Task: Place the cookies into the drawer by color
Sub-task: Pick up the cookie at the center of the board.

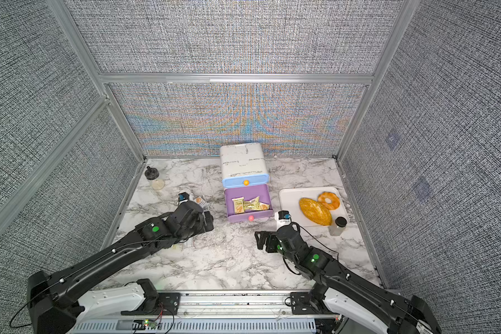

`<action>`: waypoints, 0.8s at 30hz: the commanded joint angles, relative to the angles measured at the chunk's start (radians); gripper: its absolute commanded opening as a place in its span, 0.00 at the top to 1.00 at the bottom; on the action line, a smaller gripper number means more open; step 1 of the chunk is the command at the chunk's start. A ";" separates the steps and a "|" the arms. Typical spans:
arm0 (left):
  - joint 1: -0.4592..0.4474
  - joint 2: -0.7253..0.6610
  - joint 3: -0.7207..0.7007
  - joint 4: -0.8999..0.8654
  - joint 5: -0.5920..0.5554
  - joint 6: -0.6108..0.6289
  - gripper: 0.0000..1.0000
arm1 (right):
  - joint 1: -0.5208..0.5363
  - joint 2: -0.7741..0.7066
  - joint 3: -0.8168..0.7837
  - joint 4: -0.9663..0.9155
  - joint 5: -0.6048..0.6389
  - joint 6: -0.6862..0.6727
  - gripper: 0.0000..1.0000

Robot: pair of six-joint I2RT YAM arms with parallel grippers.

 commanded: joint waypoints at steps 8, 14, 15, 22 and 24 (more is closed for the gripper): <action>0.085 -0.347 -0.298 -0.185 -0.081 -0.243 0.04 | 0.061 0.094 -0.003 0.211 -0.274 -0.156 0.03; 0.228 -0.364 -0.380 -0.128 0.012 -0.253 0.07 | 0.124 0.167 0.048 0.193 -0.250 -0.187 0.04; 0.249 -0.348 -0.386 -0.113 0.030 -0.251 0.07 | 0.131 0.172 0.051 0.194 -0.249 -0.188 0.04; 0.374 -0.136 -0.341 -0.054 0.075 -0.247 0.07 | 0.166 0.176 0.048 0.182 -0.218 -0.181 0.04; 0.408 -0.081 -0.322 -0.028 0.090 -0.236 0.06 | 0.171 0.169 0.042 0.176 -0.215 -0.180 0.04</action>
